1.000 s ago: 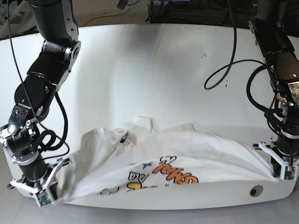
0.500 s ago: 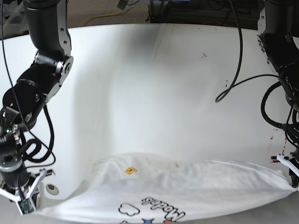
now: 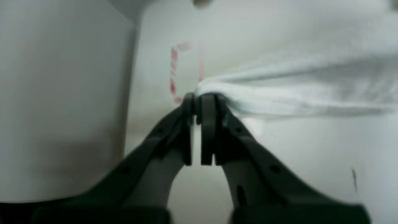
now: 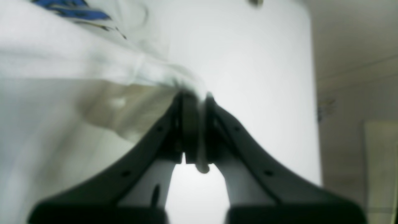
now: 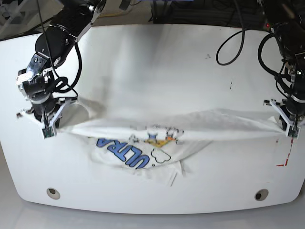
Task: Fold the T-shirt properly
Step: 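Lift the shirt with both grippers and swing it down flat, then release the right gripper and move it along the shirt edge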
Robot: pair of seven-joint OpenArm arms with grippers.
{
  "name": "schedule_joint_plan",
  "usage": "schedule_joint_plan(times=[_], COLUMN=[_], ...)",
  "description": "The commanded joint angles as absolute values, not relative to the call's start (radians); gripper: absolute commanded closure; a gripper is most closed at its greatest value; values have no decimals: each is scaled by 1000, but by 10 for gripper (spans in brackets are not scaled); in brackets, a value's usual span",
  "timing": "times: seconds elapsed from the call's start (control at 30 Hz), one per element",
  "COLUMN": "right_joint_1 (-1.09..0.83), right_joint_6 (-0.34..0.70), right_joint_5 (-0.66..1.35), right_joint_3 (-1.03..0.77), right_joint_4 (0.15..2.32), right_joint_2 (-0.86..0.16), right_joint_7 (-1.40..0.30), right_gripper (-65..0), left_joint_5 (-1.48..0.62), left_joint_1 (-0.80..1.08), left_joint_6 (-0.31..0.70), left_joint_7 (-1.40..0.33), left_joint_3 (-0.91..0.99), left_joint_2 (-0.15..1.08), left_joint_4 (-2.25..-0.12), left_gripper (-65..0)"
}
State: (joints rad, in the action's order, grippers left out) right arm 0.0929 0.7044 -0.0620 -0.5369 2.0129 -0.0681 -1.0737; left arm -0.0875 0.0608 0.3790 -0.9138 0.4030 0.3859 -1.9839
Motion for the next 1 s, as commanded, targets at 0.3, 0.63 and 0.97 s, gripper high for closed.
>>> schedule_joint_plan(times=[0.3, 0.63, 0.97], right_joint_1=[-145, -295, -329], right_joint_6=[698, 698, 698], right_joint_5=[-62, -61, -61], right_joint_3=[-610, -627, -662], right_joint_4=[2031, 2029, 1983], right_joint_2=[84, 117, 120], right_joint_7=[-1050, -1050, -1050], right_gripper=[0, 0, 0], left_joint_5=[-71, -65, -67], left_joint_1=[320, 446, 458], left_joint_6=[398, 400, 400], left_joint_7=[-799, -756, -750], left_joint_3=[476, 478, 478], left_joint_2=[404, 409, 410], left_joint_4=[-1995, -1920, -1848], left_gripper=[0, 0, 0])
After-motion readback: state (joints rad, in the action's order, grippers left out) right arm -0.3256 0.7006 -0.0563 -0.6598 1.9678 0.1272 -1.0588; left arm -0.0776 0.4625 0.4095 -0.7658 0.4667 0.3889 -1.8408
